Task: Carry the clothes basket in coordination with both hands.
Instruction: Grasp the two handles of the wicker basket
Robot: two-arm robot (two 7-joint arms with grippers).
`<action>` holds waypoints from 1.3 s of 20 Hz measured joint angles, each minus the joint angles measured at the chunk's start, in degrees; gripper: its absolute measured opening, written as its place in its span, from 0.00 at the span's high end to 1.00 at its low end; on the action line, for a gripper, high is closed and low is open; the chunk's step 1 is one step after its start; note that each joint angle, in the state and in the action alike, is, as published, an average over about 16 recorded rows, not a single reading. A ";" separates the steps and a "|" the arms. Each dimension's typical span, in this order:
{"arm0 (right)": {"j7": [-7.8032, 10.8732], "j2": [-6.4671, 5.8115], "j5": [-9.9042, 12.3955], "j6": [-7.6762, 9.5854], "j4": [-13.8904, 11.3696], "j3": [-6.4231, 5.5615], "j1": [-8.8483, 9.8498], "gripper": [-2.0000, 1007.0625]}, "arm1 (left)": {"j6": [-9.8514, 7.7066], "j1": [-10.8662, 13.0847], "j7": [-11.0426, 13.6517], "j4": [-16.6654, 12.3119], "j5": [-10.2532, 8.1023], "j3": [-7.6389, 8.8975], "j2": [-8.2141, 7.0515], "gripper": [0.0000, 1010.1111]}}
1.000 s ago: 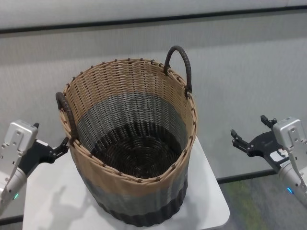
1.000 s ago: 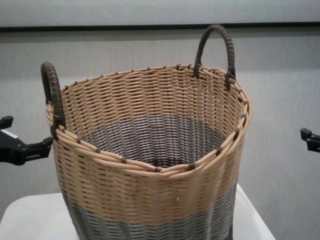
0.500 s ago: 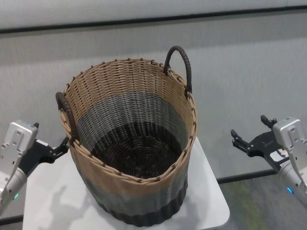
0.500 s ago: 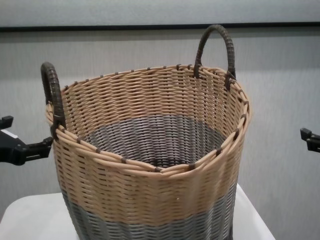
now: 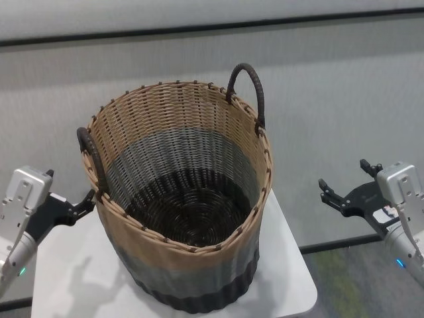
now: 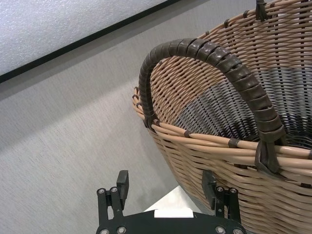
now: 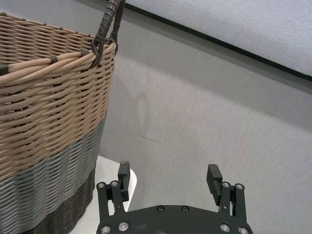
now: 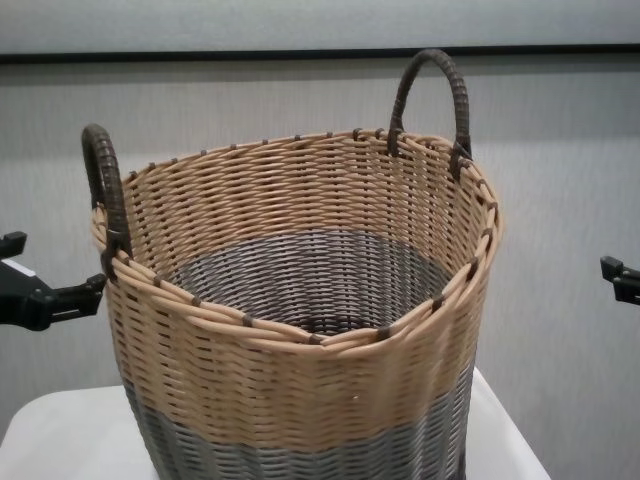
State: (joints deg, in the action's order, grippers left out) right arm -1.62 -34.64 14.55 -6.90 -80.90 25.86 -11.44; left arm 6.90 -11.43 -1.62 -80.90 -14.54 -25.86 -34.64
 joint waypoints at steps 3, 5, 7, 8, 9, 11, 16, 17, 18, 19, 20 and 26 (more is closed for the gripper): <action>0.00 0.00 0.00 0.01 -0.02 -0.01 0.01 0.01 | -0.11 0.10 -0.03 -0.08 -0.02 0.09 -0.05 0.01; -0.01 -0.03 0.02 0.06 -0.16 -0.09 0.10 0.01 | -0.35 0.30 -0.10 -0.30 -0.06 0.35 -0.20 0.01; -0.01 -0.10 0.06 0.16 -0.49 -0.26 0.27 0.01 | -0.72 0.58 -0.17 -0.67 -0.20 0.80 -0.42 0.01; 0.00 -0.15 0.09 0.21 -0.72 -0.39 0.37 0.01 | -0.94 0.74 -0.20 -0.90 -0.30 1.09 -0.56 0.01; 0.01 -0.20 0.12 0.26 -0.99 -0.53 0.48 0.01 | -1.17 0.91 -0.24 -1.17 -0.42 1.42 -0.70 0.01; 0.09 -0.33 0.23 0.32 -1.70 -0.92 0.75 0.01 | -1.71 1.31 -0.29 -1.85 -0.77 2.22 -1.02 0.01; 1.56 -0.71 1.60 0.51 -4.22 -2.45 1.58 0.01 | -3.52 2.75 0.20 -4.30 -2.69 5.10 -1.96 0.01; 2.13 -0.76 2.30 0.64 -4.78 -2.89 1.75 0.01 | -3.92 3.09 0.43 -4.91 -3.25 5.78 -2.17 0.01; 2.73 -0.80 3.07 0.78 -5.34 -3.35 1.91 0.01 | -4.32 3.43 0.69 -5.55 -3.83 6.46 -2.37 0.01; 3.47 -0.82 3.99 0.98 -5.88 -3.85 2.05 0.01 | -4.68 3.74 1.04 -6.20 -4.46 7.13 -2.56 0.01; 4.22 -0.82 4.98 1.20 -6.39 -4.35 2.16 0.01 | -5.03 4.05 1.43 -6.86 -5.12 7.78 -2.73 0.01; 8.61 -0.45 10.84 2.78 -8.45 -7.04 2.17 0.01 | -6.75 5.72 3.99 -11.02 -8.83 11.17 -3.57 0.01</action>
State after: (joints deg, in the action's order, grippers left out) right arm 6.99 -35.09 25.39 -4.12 -89.35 18.82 -9.27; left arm 0.16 -5.72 2.37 -91.93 -23.38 -14.69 -38.21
